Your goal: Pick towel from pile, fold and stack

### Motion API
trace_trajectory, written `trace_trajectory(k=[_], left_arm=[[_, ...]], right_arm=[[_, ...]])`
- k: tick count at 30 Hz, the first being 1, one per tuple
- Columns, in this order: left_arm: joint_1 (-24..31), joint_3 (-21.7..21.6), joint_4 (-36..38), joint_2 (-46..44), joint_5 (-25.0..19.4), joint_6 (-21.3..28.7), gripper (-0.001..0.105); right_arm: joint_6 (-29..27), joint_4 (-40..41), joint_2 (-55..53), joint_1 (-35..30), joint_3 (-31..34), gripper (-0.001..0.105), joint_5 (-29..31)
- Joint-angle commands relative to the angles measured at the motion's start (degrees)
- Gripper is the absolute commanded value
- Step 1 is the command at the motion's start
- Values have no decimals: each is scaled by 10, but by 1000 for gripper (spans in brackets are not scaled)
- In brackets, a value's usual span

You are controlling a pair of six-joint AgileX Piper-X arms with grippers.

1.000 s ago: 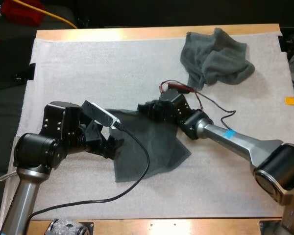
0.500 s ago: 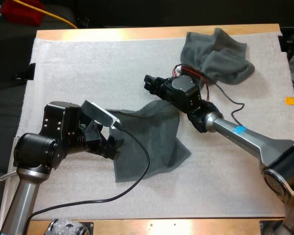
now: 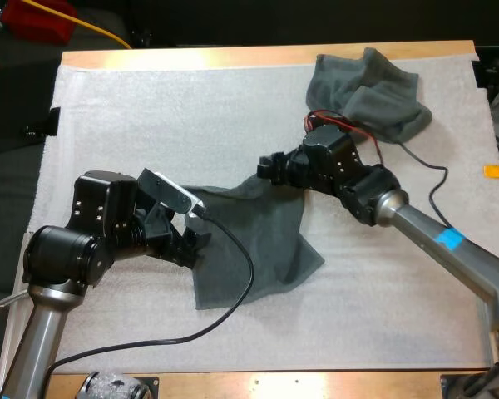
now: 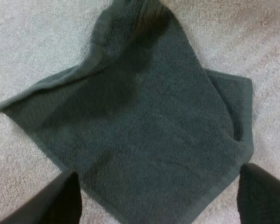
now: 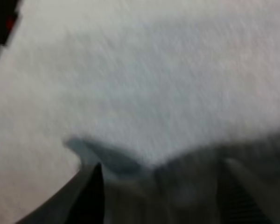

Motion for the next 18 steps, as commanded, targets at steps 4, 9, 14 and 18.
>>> trace_trajectory(k=[4, 9, 14, 18], left_arm=[[1, -2, 0, -2, 4, -5, 66], [1, -2, 2, -2, 8, -7, 66], [1, -2, 6, -2, 40, -11, 66], [1, -2, 19, -2, 47, -20, 66]], right_arm=[[-16, 117, -46, -3, -4, 53, 20], [-16, 246, -88, -3, -4, 53, 20], [-18, 340, -117, -3, -2, 53, 27], [-18, 422, -138, -3, -1, 53, 68]])
